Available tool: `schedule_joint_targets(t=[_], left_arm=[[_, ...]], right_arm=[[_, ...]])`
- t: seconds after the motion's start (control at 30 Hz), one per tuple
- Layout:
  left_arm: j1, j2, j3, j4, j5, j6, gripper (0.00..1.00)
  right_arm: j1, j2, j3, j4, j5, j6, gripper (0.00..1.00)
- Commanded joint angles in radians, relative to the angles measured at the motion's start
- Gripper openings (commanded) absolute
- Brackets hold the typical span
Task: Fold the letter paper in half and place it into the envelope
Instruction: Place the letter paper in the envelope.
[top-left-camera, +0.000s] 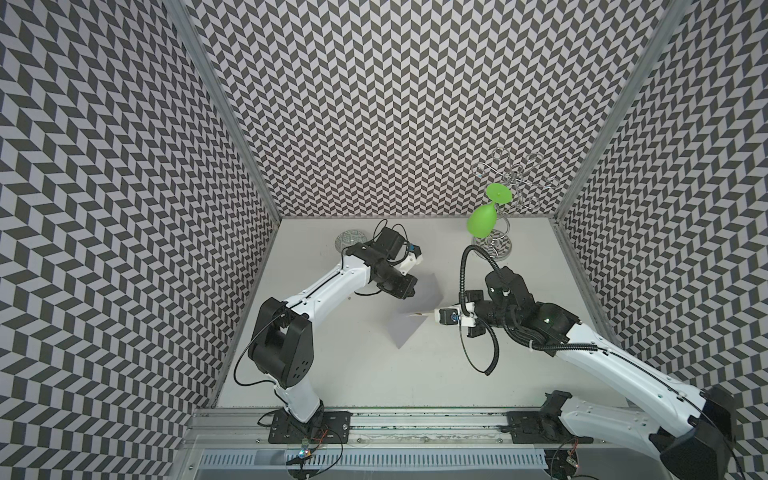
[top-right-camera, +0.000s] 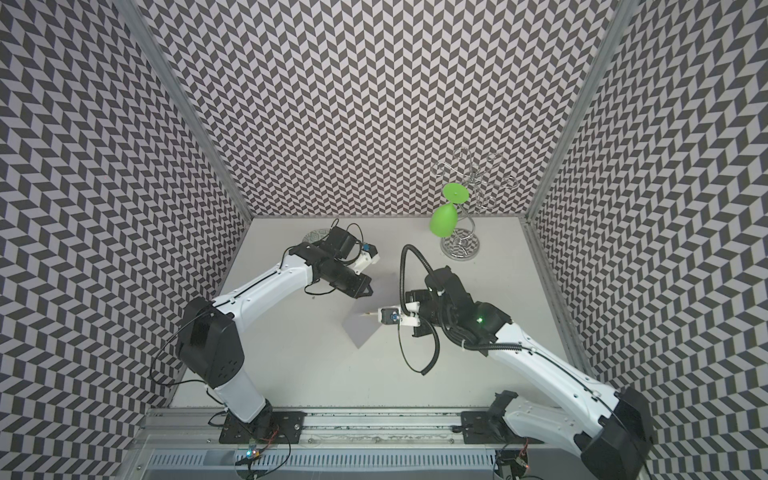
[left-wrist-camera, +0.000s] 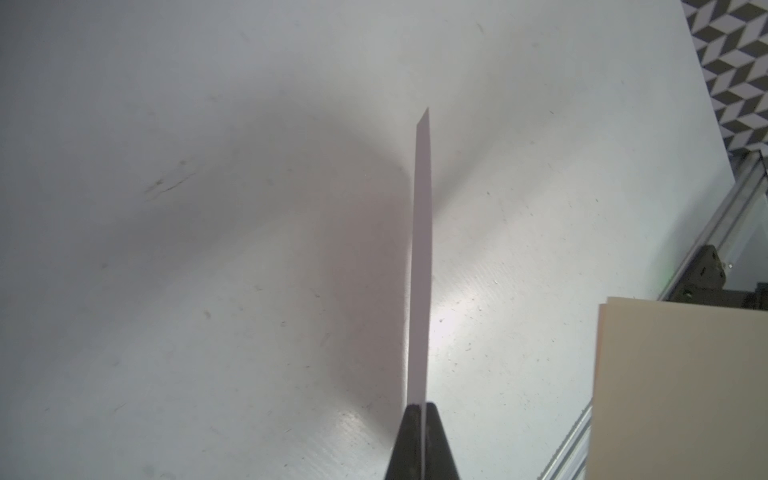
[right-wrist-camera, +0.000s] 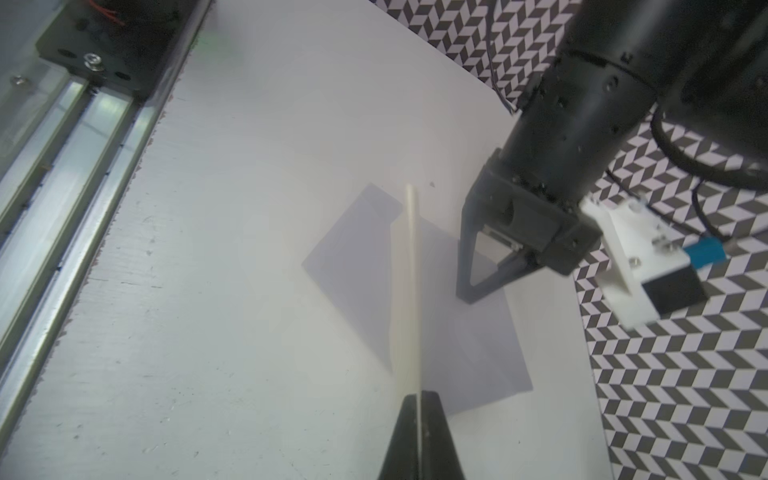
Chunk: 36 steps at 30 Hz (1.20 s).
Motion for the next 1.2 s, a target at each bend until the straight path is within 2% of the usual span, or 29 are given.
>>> schedule_joint_targets(t=[0.0,0.3,0.53,1.17], left_arm=[[-0.036,0.009,0.04,-0.048,0.051,0.05,0.0],[-0.067,0.023,0.08,-0.086,0.079,0.082,0.0],[-0.088,0.02,0.069,-0.101,0.11,0.099,0.0],[-0.102,-0.005,0.034,-0.112,0.153,0.107,0.0]], right_arm=[[0.042,0.042,0.066,-0.049,-0.087,-0.167,0.0],[0.135,0.148,0.149,-0.057,-0.069,-0.196,0.0],[0.136,0.155,0.118,0.016,-0.011,-0.205,0.0],[0.11,0.169,0.032,0.068,0.11,-0.23,0.0]])
